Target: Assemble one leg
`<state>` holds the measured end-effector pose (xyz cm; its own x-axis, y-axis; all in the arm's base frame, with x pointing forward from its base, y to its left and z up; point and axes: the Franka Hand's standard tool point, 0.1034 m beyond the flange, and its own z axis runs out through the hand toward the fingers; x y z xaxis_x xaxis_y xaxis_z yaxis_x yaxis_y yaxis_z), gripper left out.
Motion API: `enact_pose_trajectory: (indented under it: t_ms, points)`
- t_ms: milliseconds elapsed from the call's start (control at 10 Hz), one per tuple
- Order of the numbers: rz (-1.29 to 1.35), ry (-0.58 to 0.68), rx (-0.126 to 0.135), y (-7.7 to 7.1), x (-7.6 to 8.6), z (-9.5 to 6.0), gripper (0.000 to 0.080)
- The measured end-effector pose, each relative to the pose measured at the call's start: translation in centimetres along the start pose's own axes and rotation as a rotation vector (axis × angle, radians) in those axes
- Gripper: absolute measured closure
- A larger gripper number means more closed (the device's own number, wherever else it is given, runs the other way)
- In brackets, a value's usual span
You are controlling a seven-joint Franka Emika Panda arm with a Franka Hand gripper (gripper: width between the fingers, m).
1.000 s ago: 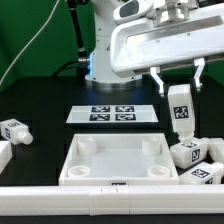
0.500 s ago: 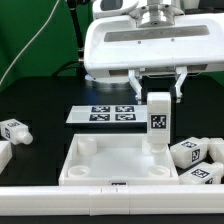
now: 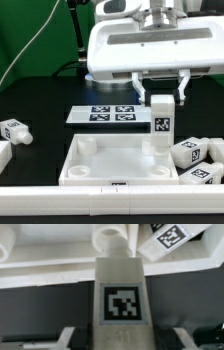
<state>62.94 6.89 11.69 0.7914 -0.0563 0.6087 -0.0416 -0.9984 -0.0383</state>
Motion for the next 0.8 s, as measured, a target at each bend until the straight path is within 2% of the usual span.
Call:
enact_pose_trajectory:
  t_ms: [300, 800]
  points:
    - [-0.006, -0.004, 0.002, -0.5, -0.4, 1.0, 0.0517]
    - [0.009, -0.004, -0.010, 0.8, -0.1, 1.2, 0.0517]
